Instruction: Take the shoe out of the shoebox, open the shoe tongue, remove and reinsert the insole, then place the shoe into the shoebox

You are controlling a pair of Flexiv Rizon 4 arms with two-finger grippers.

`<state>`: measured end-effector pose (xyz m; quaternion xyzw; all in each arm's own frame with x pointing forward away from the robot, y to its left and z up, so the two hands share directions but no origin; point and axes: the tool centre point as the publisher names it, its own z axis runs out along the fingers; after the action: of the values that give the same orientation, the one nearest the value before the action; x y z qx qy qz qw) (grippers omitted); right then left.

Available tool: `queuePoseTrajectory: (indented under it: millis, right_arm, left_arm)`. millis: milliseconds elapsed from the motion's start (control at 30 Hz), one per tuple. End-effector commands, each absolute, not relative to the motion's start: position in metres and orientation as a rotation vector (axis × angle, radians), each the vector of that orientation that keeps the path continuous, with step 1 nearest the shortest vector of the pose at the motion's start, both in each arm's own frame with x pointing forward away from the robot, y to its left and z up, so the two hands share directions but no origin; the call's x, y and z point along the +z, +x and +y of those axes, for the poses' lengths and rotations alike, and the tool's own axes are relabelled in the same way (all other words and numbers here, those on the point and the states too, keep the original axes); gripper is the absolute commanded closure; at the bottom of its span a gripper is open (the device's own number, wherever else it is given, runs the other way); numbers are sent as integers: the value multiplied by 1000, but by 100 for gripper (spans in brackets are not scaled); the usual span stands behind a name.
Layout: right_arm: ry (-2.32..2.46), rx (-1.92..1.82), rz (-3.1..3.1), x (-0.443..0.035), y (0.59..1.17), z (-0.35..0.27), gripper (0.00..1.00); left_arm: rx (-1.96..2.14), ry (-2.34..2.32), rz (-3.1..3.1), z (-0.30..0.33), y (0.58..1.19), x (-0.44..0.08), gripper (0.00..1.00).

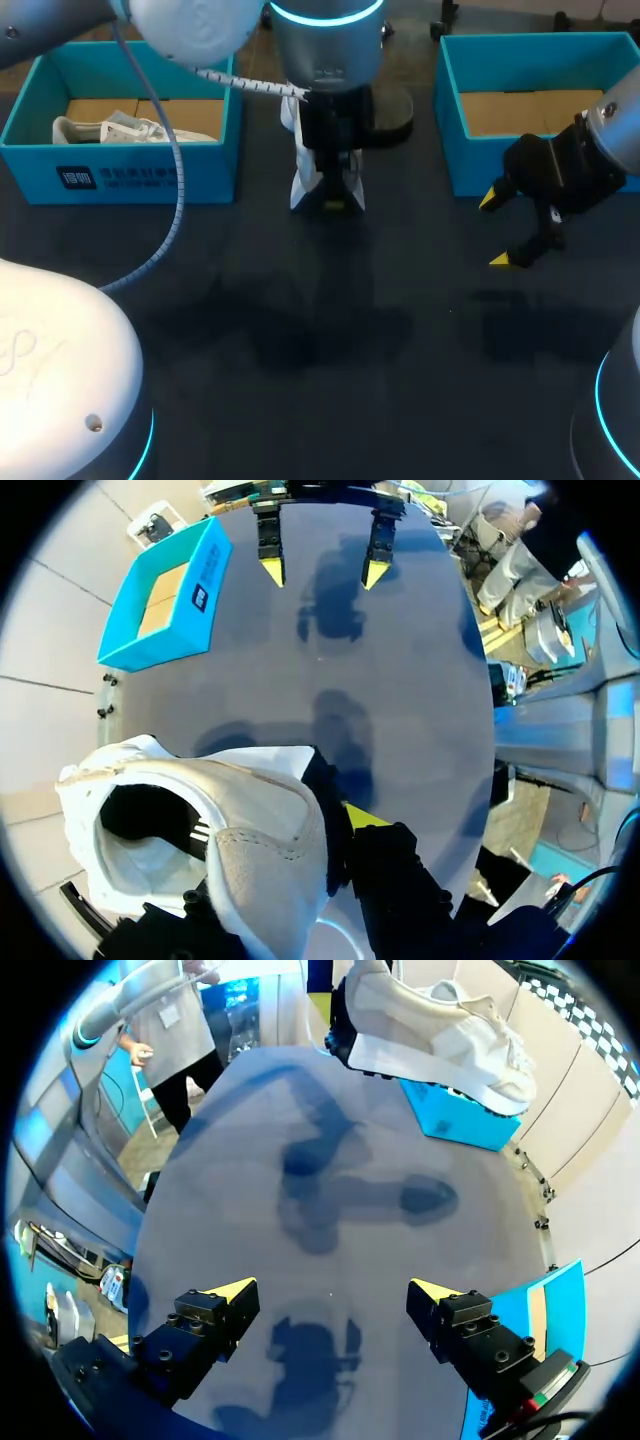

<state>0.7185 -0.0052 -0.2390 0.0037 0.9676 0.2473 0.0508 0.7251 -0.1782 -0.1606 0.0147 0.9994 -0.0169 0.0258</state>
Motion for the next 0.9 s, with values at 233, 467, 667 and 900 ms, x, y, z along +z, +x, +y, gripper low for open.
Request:
queuePoseTrajectory:
  millis: [233,467,667,900]
  right_arm:
    - [12,750,2944,-239,718,-5,0]
    - [12,750,2944,-239,718,-5,0]
    - [12,750,2944,-239,718,-5,0]
    - [12,750,2944,-239,718,-5,0]
  left_arm:
    - [-64,160,3086,-149,760,-145,100]
    - [-26,264,3071,-128,781,-147,100]
    - [26,353,3080,-108,799,-153,100]
    - [1,375,3072,-76,820,-145,100]
